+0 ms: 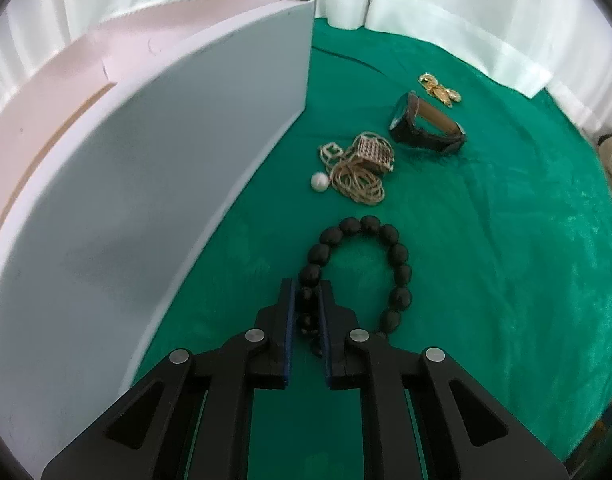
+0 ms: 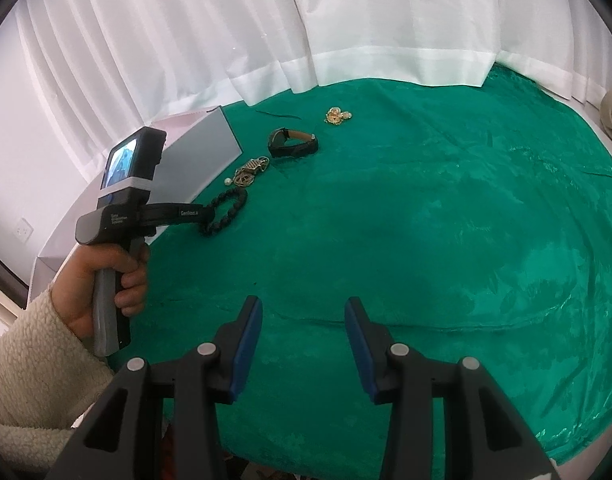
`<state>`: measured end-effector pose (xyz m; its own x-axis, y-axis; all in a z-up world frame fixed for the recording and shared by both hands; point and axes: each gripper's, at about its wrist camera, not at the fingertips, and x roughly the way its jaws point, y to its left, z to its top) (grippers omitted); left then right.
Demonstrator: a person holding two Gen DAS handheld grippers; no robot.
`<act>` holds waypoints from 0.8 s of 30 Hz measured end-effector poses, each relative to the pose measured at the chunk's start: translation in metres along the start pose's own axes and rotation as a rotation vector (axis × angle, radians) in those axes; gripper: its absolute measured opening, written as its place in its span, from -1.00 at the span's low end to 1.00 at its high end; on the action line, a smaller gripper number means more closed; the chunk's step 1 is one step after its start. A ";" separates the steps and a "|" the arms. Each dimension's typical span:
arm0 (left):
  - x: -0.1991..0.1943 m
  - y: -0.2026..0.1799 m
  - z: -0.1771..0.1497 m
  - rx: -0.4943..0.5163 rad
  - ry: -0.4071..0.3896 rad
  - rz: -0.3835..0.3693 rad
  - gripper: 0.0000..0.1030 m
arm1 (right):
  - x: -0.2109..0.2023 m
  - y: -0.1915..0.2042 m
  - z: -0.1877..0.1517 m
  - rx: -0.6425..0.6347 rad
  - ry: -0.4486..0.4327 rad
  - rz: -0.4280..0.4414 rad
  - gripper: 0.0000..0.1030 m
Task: Organize jewelry
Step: 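Grasp the silver pendant necklace with the right gripper while the left gripper holds the black bracelet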
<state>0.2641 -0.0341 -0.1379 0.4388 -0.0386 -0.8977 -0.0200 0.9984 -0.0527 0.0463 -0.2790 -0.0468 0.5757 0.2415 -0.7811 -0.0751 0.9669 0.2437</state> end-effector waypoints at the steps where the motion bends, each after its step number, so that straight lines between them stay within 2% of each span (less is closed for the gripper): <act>1: -0.002 0.003 -0.003 -0.007 0.007 -0.011 -0.83 | 0.000 0.001 0.001 -0.005 0.002 0.001 -0.15; 5: -0.019 0.018 -0.032 -0.014 0.033 -0.035 -0.83 | 0.009 0.010 0.019 -0.062 0.009 0.010 -0.15; 8: -0.033 0.029 -0.058 -0.017 0.039 -0.036 -0.83 | 0.038 0.021 0.050 -0.121 0.052 0.012 -0.15; 10: -0.039 0.033 -0.070 -0.017 0.035 -0.032 -0.83 | 0.062 0.025 0.071 -0.117 0.093 0.025 -0.15; 14: -0.044 0.036 -0.083 -0.015 0.017 -0.020 -0.82 | 0.136 0.036 0.128 -0.017 0.207 0.081 -0.15; 16: -0.047 0.034 -0.086 -0.009 0.011 -0.016 -0.82 | 0.167 0.040 0.146 0.039 0.252 0.082 -0.11; 20: -0.047 0.034 -0.087 0.003 0.005 -0.018 -0.82 | 0.221 0.052 0.174 0.144 0.298 0.022 -0.11; 24: -0.049 0.031 -0.092 0.017 -0.006 -0.014 -0.82 | 0.244 0.066 0.181 0.175 0.307 -0.037 -0.11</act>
<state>0.1597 -0.0046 -0.1358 0.4446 -0.0519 -0.8942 0.0012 0.9983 -0.0574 0.3295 -0.1711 -0.1175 0.3019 0.2461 -0.9210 0.0974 0.9531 0.2865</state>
